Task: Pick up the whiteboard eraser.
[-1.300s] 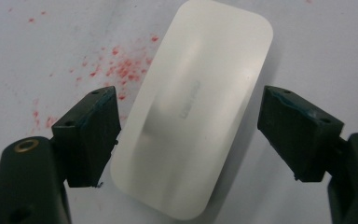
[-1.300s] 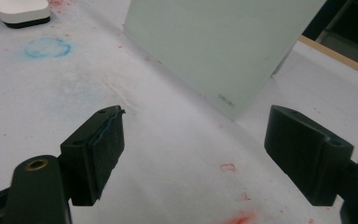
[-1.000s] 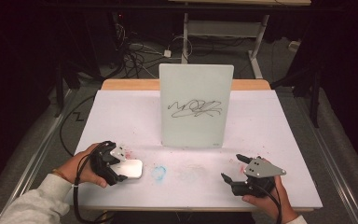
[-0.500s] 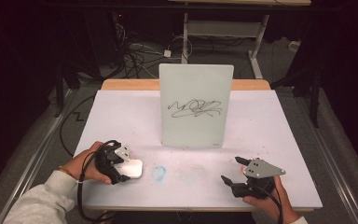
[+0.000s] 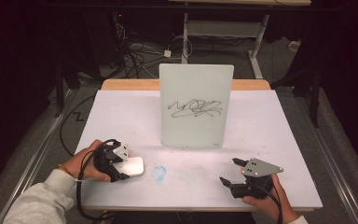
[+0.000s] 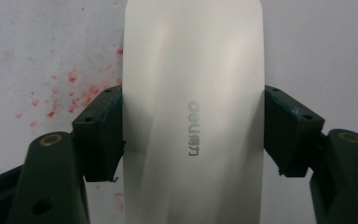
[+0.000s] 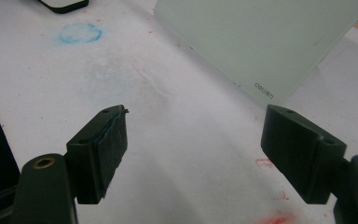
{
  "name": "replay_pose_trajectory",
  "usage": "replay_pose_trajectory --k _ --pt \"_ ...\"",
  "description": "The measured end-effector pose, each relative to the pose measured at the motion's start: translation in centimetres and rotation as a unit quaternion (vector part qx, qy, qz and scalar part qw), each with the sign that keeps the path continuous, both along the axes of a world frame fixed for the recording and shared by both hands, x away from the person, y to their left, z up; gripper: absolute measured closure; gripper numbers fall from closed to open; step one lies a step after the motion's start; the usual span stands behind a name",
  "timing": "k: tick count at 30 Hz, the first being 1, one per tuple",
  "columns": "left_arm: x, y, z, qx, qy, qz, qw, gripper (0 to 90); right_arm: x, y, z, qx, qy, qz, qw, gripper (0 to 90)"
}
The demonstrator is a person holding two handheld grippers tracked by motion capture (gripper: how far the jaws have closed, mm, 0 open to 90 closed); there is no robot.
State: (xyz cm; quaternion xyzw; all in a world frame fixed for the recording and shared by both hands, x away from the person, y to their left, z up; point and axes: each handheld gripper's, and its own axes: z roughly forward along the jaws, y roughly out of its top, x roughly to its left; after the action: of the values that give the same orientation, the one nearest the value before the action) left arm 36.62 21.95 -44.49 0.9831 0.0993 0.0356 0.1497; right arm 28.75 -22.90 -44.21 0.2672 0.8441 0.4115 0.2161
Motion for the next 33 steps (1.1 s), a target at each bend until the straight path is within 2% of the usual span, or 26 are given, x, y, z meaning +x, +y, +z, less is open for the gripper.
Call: replay_pose_trajectory --k 1,2,3,5,6,7,8,9,10,11,12,13,16,17,18,19,22,23,24,25,26,27,28,29,31,33 --pt "0.0 0.0 0.1 -0.003 -0.004 0.005 1.0 29.0 0.0 0.0 0.0 0.0 0.0 0.0 1.0 23.7" --pt "0.0 0.3 0.7 -0.018 -0.014 0.01 0.9997 29.0 0.0 0.0 0.1 0.0 -0.002 -0.001 1.0 23.9" --pt "0.0 0.3 0.7 -0.018 -0.014 0.01 0.9997 29.0 0.0 -0.1 0.1 0.0 -0.002 -0.001 1.0 23.8" --pt "-0.2 0.4 1.5 -0.032 -0.036 0.023 0.9986 29.0 -0.1 -0.1 0.2 0.002 -0.008 -0.006 0.9999 23.9" --pt "-0.5 0.4 2.1 -0.043 -0.055 0.033 0.997 29.0 -0.2 -0.2 0.3 0.003 -0.01 -0.006 0.9999 24.0" --pt "-0.5 0.4 2.1 -0.043 -0.055 0.033 0.997 29.1 -0.2 -0.2 0.3 0.003 -0.01 -0.006 0.9999 24.0" --pt "-0.8 0.5 2.5 -0.061 -0.08 0.048 0.9938 29.0 -0.3 -0.3 0.5 0.005 -0.02 -0.011 0.9997 24.3" --pt "-0.8 0.5 2.5 -0.061 -0.08 0.048 0.9938 29.0 -0.3 -0.3 0.6 0.007 -0.021 -0.014 0.9996 24.4" --pt "-1.2 0.7 2.7 -0.089 -0.112 0.077 0.9867 29.0 -0.3 -0.4 0.7 0.01 -0.026 -0.016 0.9995 24.5" --pt "-1.2 0.7 2.7 -0.089 -0.112 0.077 0.9867 29.1 -0.3 -0.5 0.8 0.01 -0.029 -0.016 0.9994 24.7" --pt "-1.5 0.9 2.6 -0.115 -0.127 0.098 0.9802 29.0 -0.3 -0.6 0.8 0.013 -0.029 -0.019 0.9993 24.7" --pt "-1.5 0.9 2.6 -0.115 -0.127 0.098 0.9802 29.1 -0.3 -0.6 0.9 0.014 -0.033 -0.021 0.9991 24.7" --pt "-2.0 1.1 2.1 -0.144 -0.159 0.133 0.9677 29.1 -0.2 -0.7 1.0 0.013 -0.041 -0.026 0.9987 24.7" --pt "-2.2 1.2 2.0 -0.149 -0.165 0.14 0.965 29.1 -0.2 -0.7 1.0 0.013 -0.041 -0.026 0.9987 24.7" --pt "-2.4 1.4 1.9 -0.162 -0.17 0.149 0.9605 29.1 -0.1 -0.7 1.0 0.013 -0.043 -0.028 0.9986 24.7" --pt "-2.6 1.5 1.8 -0.172 -0.172 0.154 0.9575 29.1 0.0 -0.7 1.1 0.014 -0.05 -0.032 0.9982 24.7" --pt "-3.2 1.9 1.5 -0.196 -0.188 0.177 0.9461 29.1 0.2 -0.6 1.2 0.016 -0.063 -0.035 0.9972 24.7" --pt "-3.4 1.9 1.5 -0.198 -0.194 0.181 0.9436 29.1 0.2 -0.6 1.2 0.016 -0.063 -0.035 0.9972 24.7" --pt "-3.6 1.8 1.5 -0.208 -0.205 0.194 0.9364 29.1 0.2 -0.7 1.3 0.016 -0.068 -0.041 0.9967 24.7" --pt "-3.6 1.8 1.5 -0.208 -0.205 0.194 0.9364 29.1 0.2 -0.7 1.3 0.017 -0.069 -0.042 0.9966 24.7" --pt "-3.6 1.8 1.6 -0.217 -0.206 0.203 0.9323 29.1 0.2 -0.7 1.3 0.017 -0.069 -0.042 0.9966 24.7" --pt "-3.7 1.7 1.6 -0.218 -0.209 0.206 0.9306 29.1 0.2 -0.9 1.3 0.012 -0.075 -0.046 0.996 24.7" --pt "-3.7 1.6 1.6 -0.218 -0.218 0.215 0.9269 29.1 0.2 -0.9 1.3 0.012 -0.075 -0.046 0.996 24.7" --pt "-3.6 1.5 1.6 -0.219 -0.217 0.222 0.925 29.1 0.1 -0.9 1.3 0.012 -0.075 -0.048 0.9959 24.7" --pt "-3.6 1.2 1.6 -0.214 -0.222 0.233 0.9224 29.2 0.0 -0.9 1.4 0.013 -0.078 -0.048 0.9958 24.7" --pt "-3.5 1.0 1.5 -0.212 -0.224 0.235 0.9218 29.1 -0.1 -0.9 1.4 0.011 -0.082 -0.049 0.9954 24.7"
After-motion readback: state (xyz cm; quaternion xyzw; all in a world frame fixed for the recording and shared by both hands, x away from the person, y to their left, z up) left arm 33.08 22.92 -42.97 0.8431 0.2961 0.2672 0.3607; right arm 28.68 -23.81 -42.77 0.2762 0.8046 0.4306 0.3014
